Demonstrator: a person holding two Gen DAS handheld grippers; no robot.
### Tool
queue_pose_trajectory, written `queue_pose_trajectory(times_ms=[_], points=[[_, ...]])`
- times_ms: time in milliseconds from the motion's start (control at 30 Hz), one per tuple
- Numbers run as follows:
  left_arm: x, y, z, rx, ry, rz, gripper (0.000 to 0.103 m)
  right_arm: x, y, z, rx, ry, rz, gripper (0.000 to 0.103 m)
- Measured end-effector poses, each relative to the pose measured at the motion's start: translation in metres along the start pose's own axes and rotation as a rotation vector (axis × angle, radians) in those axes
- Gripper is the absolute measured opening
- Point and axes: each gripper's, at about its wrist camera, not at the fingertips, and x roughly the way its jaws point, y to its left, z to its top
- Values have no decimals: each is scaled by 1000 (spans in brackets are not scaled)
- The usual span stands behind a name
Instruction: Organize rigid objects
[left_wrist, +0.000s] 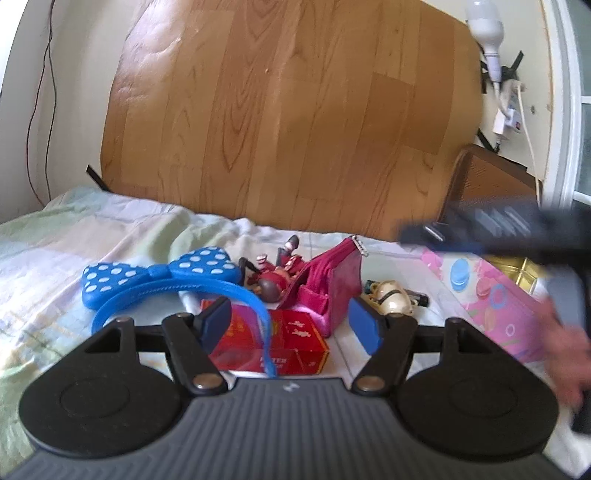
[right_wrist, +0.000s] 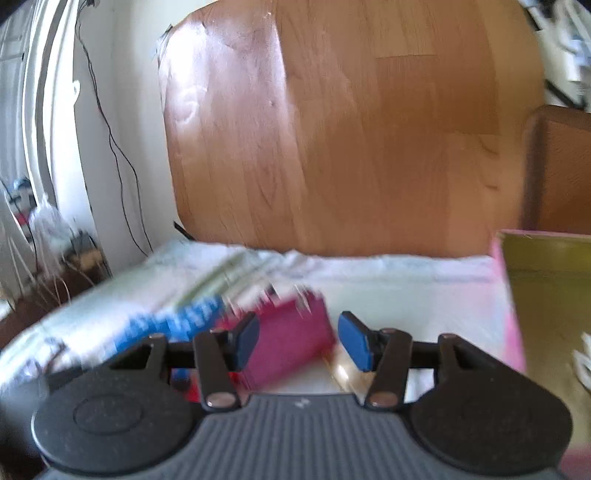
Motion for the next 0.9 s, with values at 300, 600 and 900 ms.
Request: queue_pose_trajectory(times_ms=[300,600,900], points=[[1,10,0,-62,-2,-11,72,86,-1,8,51,163,-35,54],[3,21,2,-140,6,-46,72,20,-29,-26,93,123,50,41],[4,27,2,-176,18,-56,72,-31,-14,-59,-60,123,102,16]])
